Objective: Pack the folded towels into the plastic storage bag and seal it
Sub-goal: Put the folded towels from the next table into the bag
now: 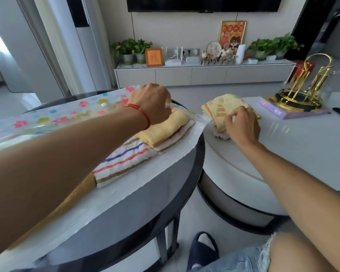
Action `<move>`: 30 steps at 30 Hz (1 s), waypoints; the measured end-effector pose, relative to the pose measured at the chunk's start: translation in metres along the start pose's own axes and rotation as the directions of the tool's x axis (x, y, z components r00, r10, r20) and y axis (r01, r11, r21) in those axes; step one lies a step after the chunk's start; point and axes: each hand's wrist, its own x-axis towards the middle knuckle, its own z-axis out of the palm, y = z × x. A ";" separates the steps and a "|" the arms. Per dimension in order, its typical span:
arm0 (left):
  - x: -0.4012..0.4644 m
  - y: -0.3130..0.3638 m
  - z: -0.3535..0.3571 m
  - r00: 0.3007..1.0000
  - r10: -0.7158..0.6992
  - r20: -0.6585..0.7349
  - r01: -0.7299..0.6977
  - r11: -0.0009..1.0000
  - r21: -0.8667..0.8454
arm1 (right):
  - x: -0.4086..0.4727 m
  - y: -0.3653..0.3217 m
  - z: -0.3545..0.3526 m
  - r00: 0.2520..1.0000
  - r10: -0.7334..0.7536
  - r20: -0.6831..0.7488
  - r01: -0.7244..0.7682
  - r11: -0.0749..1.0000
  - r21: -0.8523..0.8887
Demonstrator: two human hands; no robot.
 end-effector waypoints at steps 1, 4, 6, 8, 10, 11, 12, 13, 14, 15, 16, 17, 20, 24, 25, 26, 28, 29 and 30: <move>0.000 0.001 0.004 1.000 0.009 0.013 -0.009 1.000 -0.028 | 0.016 0.009 0.004 0.998 -0.010 0.063 0.017 0.994 -0.106; 0.002 0.004 0.016 0.998 0.006 0.055 0.000 0.994 -0.113 | 0.058 0.027 0.020 0.981 0.011 0.196 0.047 0.955 -0.292; 0.004 0.005 0.022 0.997 -0.027 0.072 0.039 0.982 -0.183 | 0.078 0.035 0.030 0.964 0.140 0.224 -0.069 0.952 -0.298; 0.006 0.008 0.029 0.994 -0.066 0.088 0.086 0.965 -0.247 | 0.090 0.042 0.038 0.931 0.279 0.234 -0.201 0.930 -0.309; 0.008 0.010 0.033 0.991 -0.083 0.102 0.108 0.956 -0.271 | 0.097 0.046 0.043 0.911 0.344 0.227 -0.264 0.910 -0.319; 0.008 0.011 0.034 0.991 -0.083 0.106 0.110 0.955 -0.274 | 0.100 0.047 0.043 0.916 0.343 0.209 -0.264 0.907 -0.329; 0.008 0.012 0.034 0.991 -0.080 0.110 0.108 0.955 -0.278 | 0.103 0.048 0.042 0.926 0.325 0.193 -0.247 0.907 -0.340; 0.008 0.012 0.034 0.991 -0.076 0.113 0.105 0.953 -0.283 | 0.106 0.048 0.040 0.934 0.306 0.184 -0.231 0.911 -0.341; 0.008 0.013 0.033 0.991 -0.071 0.113 0.101 0.953 -0.285 | 0.109 0.047 0.037 0.934 0.302 0.189 -0.233 0.919 -0.317; 0.008 0.013 0.033 0.992 -0.066 0.111 0.095 0.955 -0.282 | 0.113 0.046 0.034 0.923 0.320 0.212 -0.262 0.930 -0.258; 0.008 0.014 0.033 0.992 -0.061 0.112 0.090 0.957 -0.275 | 0.115 0.043 0.029 0.900 0.352 0.255 -0.318 0.933 -0.168; 0.007 0.014 0.032 0.992 -0.059 0.115 0.088 0.960 -0.265 | 0.117 0.040 0.022 0.863 0.388 0.323 -0.397 0.917 -0.040; 0.004 0.007 0.021 0.987 -0.082 0.141 0.116 0.960 -0.254 | 0.116 0.031 -0.004 0.758 0.387 0.525 -0.597 0.736 0.319; -0.005 -0.016 -0.005 0.978 -0.165 0.129 0.194 0.946 -0.261 | 0.093 0.016 -0.051 0.709 0.197 0.677 -0.587 0.697 0.412; -0.009 -0.022 -0.011 0.976 -0.186 0.114 0.209 0.946 -0.247 | 0.086 0.013 -0.065 0.694 0.155 0.703 -0.569 0.717 0.404; -0.015 -0.028 -0.017 0.973 -0.208 0.096 0.225 0.947 -0.231 | 0.079 0.009 -0.080 0.672 0.114 0.732 -0.553 0.734 0.394; -0.027 -0.039 -0.031 0.970 -0.240 0.048 0.245 0.950 -0.192 | 0.059 0.002 -0.111 0.608 0.045 0.793 -0.527 0.770 0.360; -0.033 -0.043 -0.037 0.968 -0.250 0.018 0.249 0.954 -0.167 | 0.048 -0.002 -0.125 0.576 0.019 0.817 -0.513 0.787 0.343; -0.039 -0.048 -0.044 0.966 -0.258 -0.011 0.254 0.956 -0.144 | 0.037 -0.007 -0.137 0.539 -0.012 0.842 -0.510 0.791 0.337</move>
